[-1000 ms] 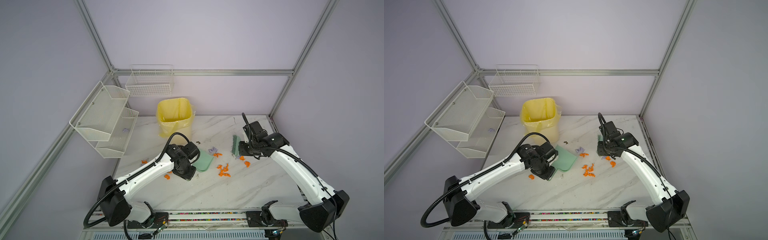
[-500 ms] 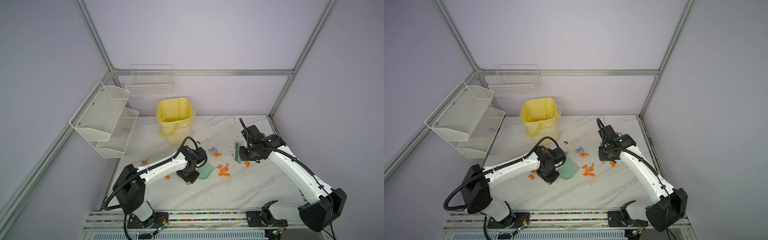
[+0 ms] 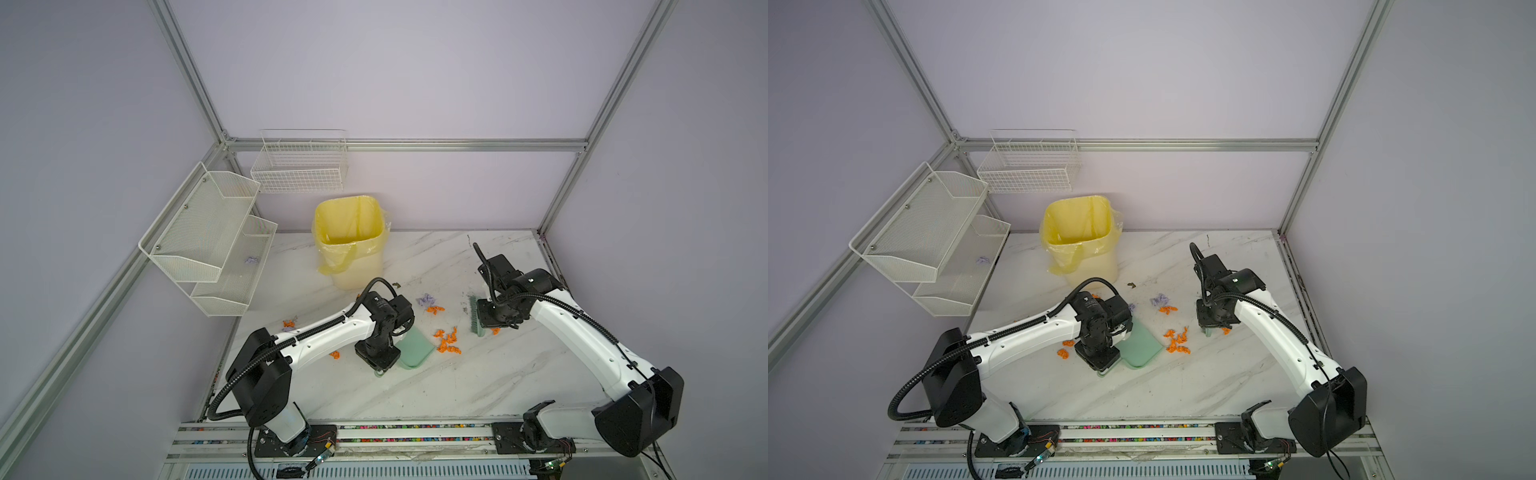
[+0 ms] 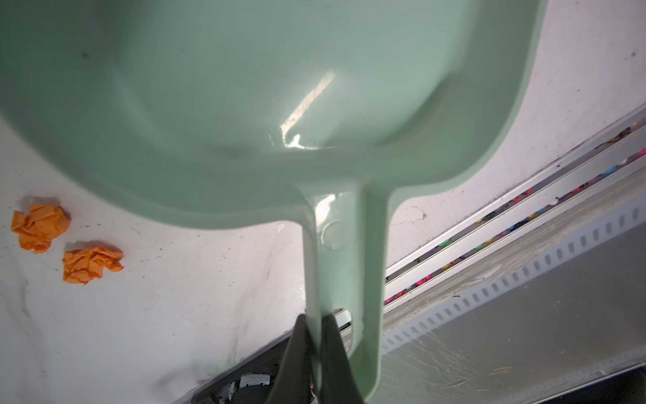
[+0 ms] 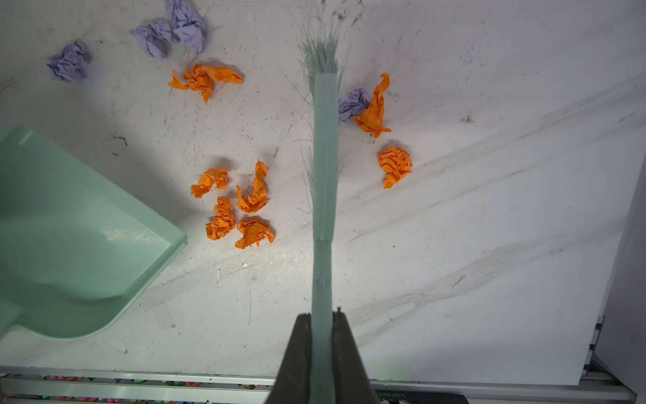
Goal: Sweep away the paper scraps from the table
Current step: 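Sweep orange scraps with the right gripper's brush toward the dustpan held by the left gripper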
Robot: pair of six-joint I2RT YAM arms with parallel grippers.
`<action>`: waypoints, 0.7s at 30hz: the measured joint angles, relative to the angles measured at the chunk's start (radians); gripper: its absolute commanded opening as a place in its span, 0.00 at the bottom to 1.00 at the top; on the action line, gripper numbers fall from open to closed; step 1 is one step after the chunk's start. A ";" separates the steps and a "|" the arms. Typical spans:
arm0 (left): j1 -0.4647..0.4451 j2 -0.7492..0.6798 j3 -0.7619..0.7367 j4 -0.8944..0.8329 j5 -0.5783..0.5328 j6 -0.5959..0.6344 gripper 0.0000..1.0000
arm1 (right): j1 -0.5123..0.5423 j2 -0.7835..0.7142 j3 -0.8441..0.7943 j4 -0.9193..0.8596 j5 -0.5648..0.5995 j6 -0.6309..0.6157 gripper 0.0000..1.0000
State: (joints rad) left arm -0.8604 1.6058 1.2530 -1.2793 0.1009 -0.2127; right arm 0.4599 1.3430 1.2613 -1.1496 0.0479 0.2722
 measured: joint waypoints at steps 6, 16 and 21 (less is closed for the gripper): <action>-0.037 0.059 0.000 -0.001 -0.005 0.000 0.00 | 0.000 0.000 -0.018 0.000 -0.005 -0.006 0.00; -0.077 0.108 0.040 0.003 0.002 -0.001 0.00 | 0.002 0.008 -0.042 0.006 -0.035 -0.018 0.00; -0.077 0.121 0.046 0.005 0.008 -0.001 0.00 | 0.024 0.013 -0.059 0.025 -0.057 -0.020 0.00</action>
State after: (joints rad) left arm -0.9375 1.7267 1.2987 -1.2743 0.1093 -0.2138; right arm 0.4835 1.3560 1.2026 -1.1248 -0.0090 0.2523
